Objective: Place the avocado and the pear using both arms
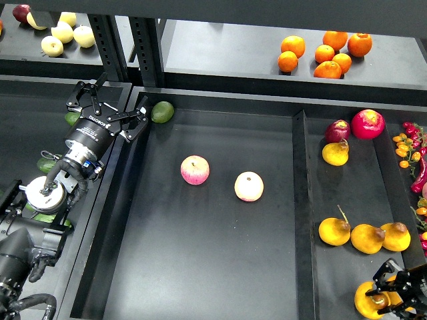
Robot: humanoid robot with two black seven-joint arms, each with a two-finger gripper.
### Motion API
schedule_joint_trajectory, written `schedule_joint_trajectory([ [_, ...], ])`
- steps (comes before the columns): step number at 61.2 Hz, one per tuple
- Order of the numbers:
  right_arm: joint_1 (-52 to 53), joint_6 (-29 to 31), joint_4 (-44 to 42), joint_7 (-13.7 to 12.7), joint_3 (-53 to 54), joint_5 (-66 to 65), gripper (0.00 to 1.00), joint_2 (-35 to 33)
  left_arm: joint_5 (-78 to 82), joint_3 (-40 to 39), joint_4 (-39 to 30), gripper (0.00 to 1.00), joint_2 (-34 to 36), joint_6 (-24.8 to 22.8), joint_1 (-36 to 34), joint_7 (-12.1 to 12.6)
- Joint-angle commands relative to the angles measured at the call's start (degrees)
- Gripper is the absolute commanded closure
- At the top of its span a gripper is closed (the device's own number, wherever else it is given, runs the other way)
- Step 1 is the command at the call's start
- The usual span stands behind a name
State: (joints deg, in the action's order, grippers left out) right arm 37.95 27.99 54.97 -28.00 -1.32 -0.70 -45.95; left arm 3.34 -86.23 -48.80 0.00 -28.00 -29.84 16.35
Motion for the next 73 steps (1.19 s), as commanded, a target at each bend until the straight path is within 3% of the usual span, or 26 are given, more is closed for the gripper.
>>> schedule_joint_trajectory([
  [1,-1.03,0.01,-0.39,0.00,0.44,-0.01,0.78,0.34,0.00,0.01,-0.07,0.01,0.00,0.00,0.05,0.00],
  [5,-1.21,0.01,-0.47,0.00,0.44,-0.01,0.77,1.04,0.00,0.01,-0.07,0.01,0.00,0.00,0.05,0.00],
  [31,-1.21,0.01,-0.65,0.00,2.81,-0.36,0.43,1.65,0.00,0.01,-0.07,0.01,0.00,0.00,0.05,0.00],
  [50,-1.38,0.01,0.75,0.00,5.44,-0.18,0.24,0.95,0.00,-0.08,-0.07,0.01,0.00,0.00,0.05,0.00],
  [73,-1.47,0.01,3.13,0.00,15.55,4.12,0.22,-4.06,0.00,-0.08,0.28,0.01,0.00,0.00,-0.04,0.00],
])
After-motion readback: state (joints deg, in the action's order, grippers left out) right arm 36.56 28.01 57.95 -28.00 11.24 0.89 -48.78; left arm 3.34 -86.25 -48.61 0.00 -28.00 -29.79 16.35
